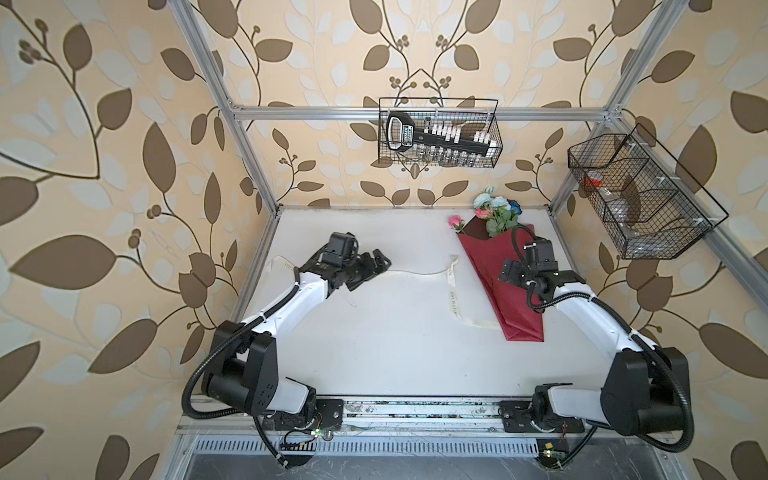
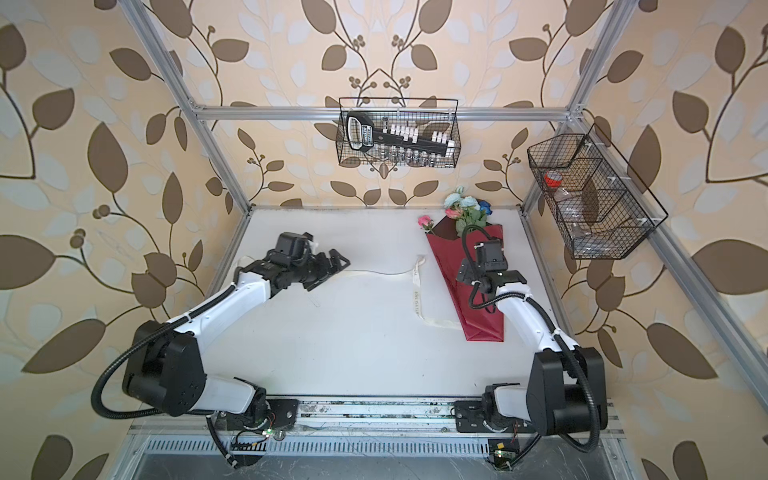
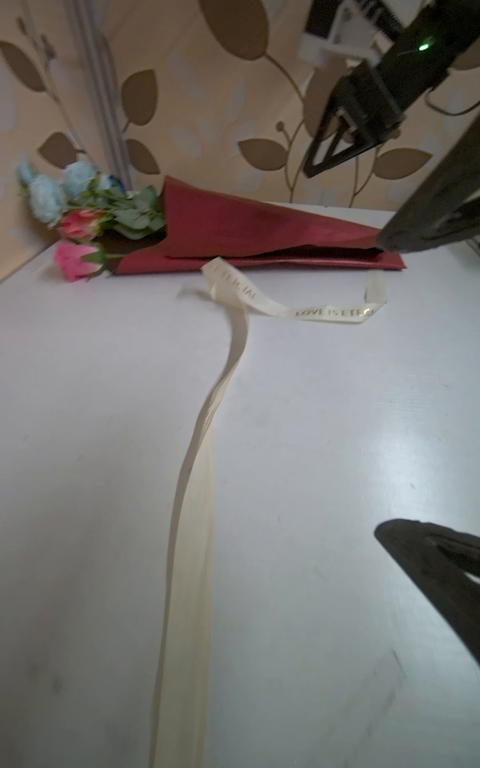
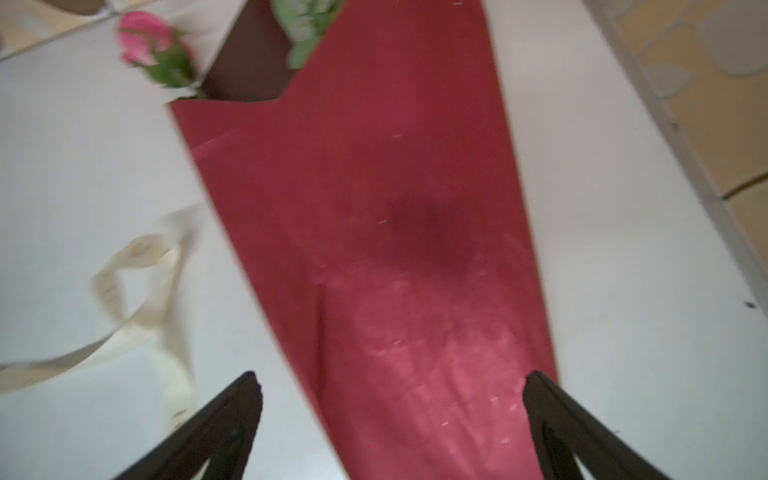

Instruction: Tie the bouquet of fake flowers

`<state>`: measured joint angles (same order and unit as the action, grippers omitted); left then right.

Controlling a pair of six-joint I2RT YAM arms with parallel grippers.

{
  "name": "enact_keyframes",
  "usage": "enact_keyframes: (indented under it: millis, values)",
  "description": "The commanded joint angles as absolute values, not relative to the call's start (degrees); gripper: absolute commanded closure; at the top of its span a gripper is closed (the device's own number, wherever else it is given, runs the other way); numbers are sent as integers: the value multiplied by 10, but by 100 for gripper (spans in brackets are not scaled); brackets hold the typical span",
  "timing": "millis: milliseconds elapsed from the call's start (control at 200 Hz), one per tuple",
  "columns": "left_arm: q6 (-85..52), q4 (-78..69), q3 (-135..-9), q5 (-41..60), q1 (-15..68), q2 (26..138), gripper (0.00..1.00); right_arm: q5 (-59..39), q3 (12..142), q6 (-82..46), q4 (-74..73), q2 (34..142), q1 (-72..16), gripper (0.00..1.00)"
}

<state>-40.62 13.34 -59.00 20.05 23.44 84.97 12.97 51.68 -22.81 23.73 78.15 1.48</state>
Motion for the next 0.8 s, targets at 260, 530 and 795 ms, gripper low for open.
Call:
enact_keyframes:
  millis: [260,530,795]
  values:
    - [-442,27,-880,195,419,1158,17,87,567,-176,149,912,119,0]
    - [-447,113,-1104,206,431,1343,17,-112,565,-170,71,970,190,1]
    - [-439,180,-1265,207,431,1469,27,-192,575,-186,57,1021,192,0]
